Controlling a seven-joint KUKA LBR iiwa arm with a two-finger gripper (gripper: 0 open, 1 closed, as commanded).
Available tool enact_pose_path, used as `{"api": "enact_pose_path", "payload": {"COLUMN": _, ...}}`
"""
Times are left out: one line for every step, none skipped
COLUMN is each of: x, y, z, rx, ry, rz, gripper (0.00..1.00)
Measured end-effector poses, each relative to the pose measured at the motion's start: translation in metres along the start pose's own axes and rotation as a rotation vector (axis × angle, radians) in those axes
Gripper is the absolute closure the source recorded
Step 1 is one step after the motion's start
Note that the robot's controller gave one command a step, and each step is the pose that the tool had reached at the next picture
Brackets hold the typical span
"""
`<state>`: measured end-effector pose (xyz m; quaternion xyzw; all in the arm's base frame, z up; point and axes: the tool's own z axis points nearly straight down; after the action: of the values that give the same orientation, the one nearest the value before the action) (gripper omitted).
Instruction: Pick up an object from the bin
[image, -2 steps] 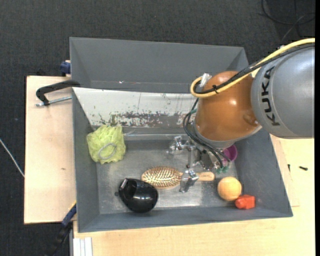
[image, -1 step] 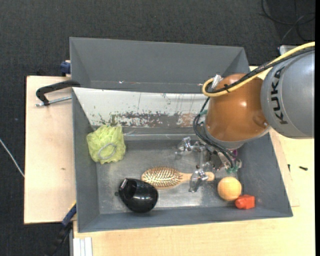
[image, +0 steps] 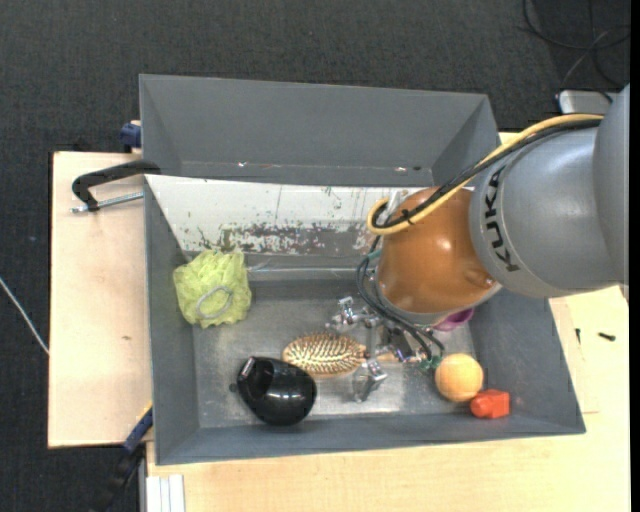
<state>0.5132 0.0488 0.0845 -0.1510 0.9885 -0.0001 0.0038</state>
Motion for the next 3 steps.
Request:
{"api": "enact_pose_path", "payload": {"x": -0.0177, "y": 0.0028, "z": 0.0185, "rx": 0.004, "ry": -0.036, "rz": 0.025, "gripper": 1.0}}
{"api": "enact_pose_path", "payload": {"x": -0.0172, "y": 0.0028, "z": 0.0178, "rx": 0.004, "ry": -0.036, "rz": 0.029, "gripper": 1.0}}
{"api": "enact_pose_path", "payload": {"x": -0.014, "y": 0.0026, "z": 0.0133, "rx": 0.003, "ry": -0.033, "rz": 0.031, "gripper": 1.0}}
